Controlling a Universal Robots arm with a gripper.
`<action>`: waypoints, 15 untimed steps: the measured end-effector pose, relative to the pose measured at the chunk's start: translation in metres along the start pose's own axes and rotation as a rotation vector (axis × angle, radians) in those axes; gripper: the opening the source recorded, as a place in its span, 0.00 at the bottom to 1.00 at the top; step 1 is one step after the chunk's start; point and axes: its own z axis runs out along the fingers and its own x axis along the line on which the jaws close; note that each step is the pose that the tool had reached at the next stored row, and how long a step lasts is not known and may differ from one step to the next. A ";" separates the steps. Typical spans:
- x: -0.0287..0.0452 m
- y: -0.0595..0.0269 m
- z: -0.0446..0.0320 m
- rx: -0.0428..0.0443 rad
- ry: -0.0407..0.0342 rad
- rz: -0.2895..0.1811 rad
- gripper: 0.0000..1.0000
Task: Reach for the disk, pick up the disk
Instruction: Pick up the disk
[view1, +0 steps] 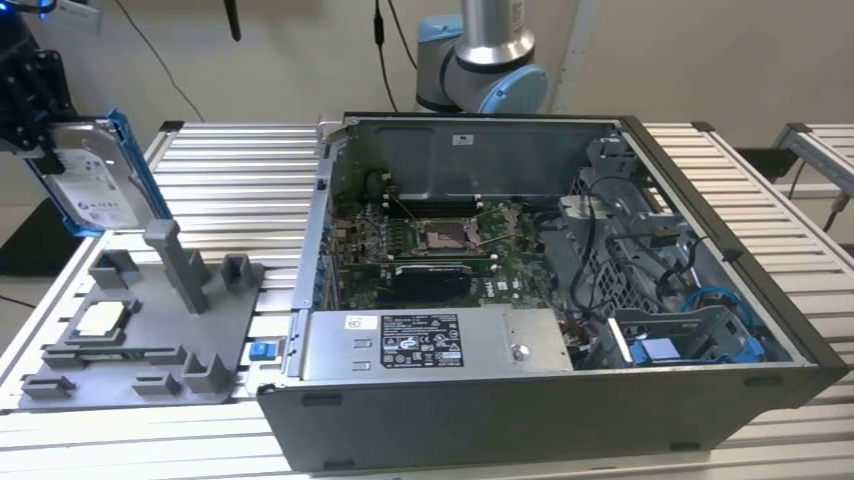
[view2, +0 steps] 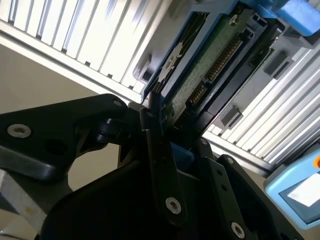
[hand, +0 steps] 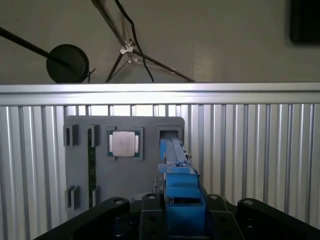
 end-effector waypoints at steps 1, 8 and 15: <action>0.0000 0.0000 -0.0019 0.0001 0.0000 0.000 0.00; -0.0004 0.0000 -0.0154 0.0000 0.0000 0.000 0.00; -0.0007 0.0000 -0.0285 0.0000 0.0000 0.000 0.00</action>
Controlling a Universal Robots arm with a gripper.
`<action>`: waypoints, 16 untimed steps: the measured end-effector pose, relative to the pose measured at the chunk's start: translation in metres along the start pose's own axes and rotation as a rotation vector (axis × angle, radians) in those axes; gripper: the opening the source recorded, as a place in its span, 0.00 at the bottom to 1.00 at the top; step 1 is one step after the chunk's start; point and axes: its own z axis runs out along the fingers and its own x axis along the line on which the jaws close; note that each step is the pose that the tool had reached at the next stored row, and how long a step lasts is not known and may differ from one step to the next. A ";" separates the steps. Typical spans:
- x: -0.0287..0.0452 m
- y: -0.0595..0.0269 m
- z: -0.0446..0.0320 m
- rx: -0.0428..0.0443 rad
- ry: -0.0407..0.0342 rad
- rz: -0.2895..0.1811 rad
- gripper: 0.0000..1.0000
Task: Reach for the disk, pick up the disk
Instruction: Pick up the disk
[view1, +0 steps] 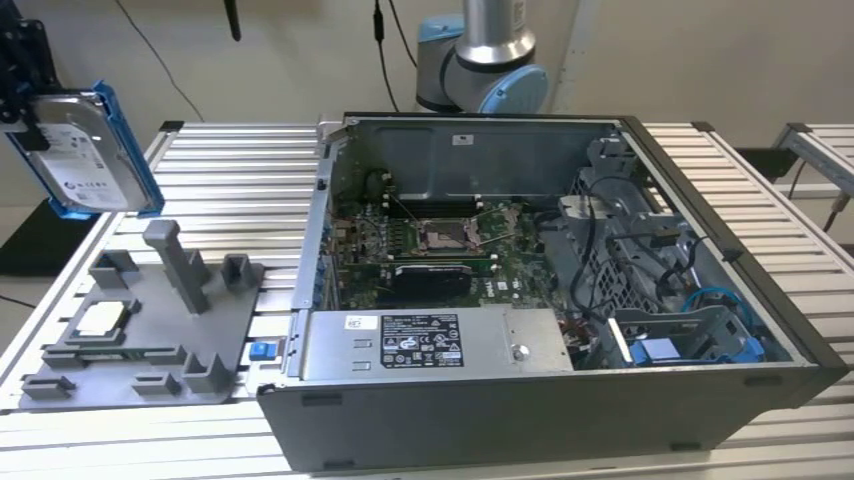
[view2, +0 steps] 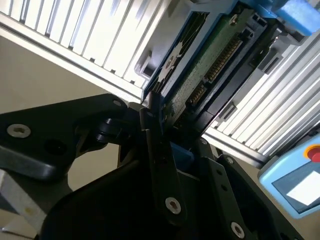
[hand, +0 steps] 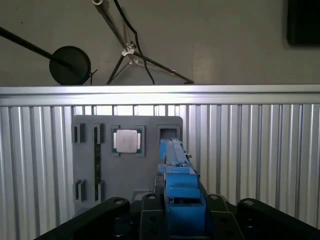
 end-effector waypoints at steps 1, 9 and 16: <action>0.0000 0.0000 -0.0019 0.0000 0.0000 0.000 0.00; -0.0004 0.0000 -0.0171 0.0000 0.0000 0.000 0.00; -0.0008 0.0000 -0.0327 0.0001 0.0000 0.000 0.00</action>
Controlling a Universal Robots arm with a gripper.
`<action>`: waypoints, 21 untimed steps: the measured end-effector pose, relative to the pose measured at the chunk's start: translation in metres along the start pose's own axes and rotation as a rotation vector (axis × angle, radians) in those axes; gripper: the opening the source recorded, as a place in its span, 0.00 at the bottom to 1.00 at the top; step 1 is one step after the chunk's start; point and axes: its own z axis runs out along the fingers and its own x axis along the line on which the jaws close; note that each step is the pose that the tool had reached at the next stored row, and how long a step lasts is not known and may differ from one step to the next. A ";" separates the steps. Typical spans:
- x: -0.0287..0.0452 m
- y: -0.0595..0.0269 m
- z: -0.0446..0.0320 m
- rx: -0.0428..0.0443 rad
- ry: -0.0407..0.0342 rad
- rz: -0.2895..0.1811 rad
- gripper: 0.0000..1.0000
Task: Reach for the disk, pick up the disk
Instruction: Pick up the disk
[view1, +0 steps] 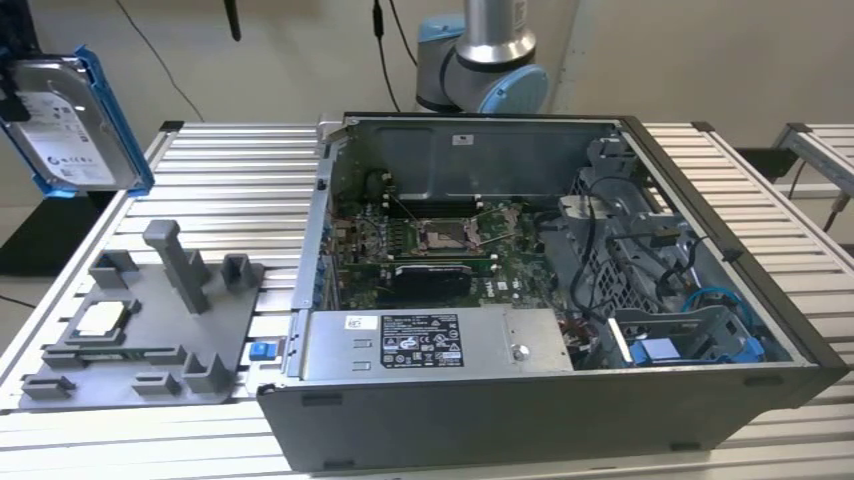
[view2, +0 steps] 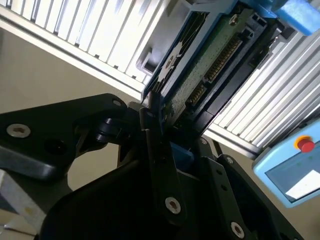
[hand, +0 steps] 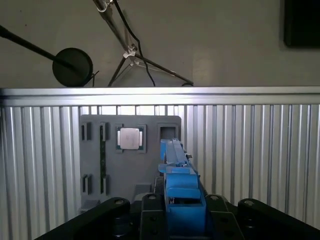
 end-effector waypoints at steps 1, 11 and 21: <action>0.0000 0.0000 -0.0025 -0.0001 0.0000 0.000 0.00; -0.0008 -0.0001 -0.0360 0.0000 0.0001 0.000 0.00; -0.0020 -0.0001 -0.0818 -0.0001 0.0004 0.000 0.00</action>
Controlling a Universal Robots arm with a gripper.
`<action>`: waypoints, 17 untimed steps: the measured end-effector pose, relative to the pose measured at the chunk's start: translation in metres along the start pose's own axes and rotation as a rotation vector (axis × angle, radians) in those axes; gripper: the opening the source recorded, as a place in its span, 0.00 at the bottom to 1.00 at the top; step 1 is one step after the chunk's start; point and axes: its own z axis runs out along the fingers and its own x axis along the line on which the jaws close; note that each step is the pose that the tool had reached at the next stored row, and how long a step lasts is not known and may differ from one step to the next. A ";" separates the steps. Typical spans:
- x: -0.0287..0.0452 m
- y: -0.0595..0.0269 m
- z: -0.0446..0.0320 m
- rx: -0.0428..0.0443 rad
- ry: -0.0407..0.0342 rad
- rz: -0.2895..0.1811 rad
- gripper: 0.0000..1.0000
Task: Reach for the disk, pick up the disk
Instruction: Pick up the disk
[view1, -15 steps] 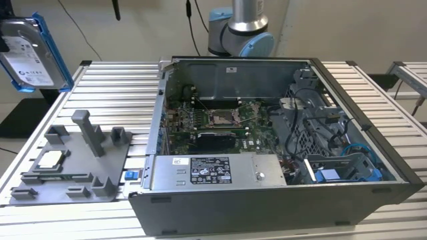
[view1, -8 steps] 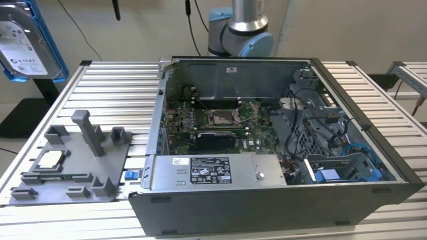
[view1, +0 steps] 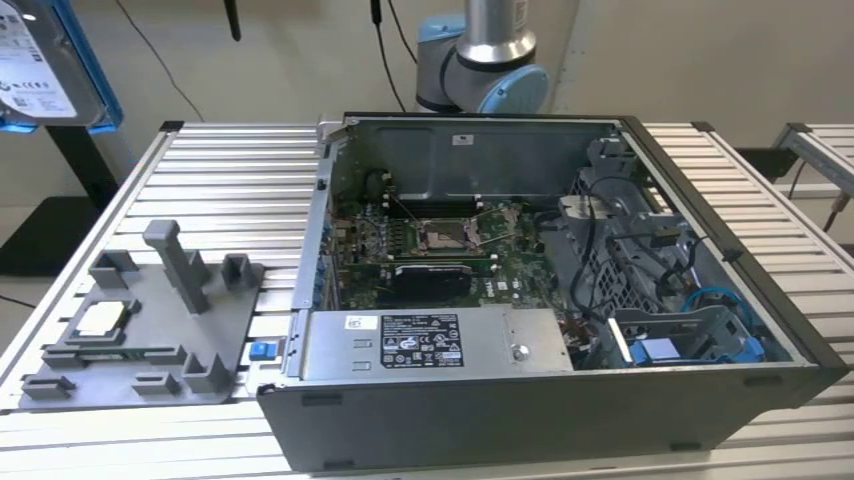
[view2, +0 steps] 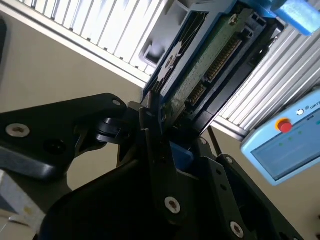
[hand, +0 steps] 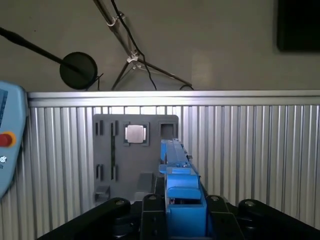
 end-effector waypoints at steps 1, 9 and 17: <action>-0.0001 0.0000 -0.0044 -0.0001 0.0001 0.000 0.00; -0.0007 0.0000 -0.0316 -0.0001 0.0001 0.000 0.00; -0.0008 0.0000 -0.0345 0.0001 -0.0001 0.000 0.00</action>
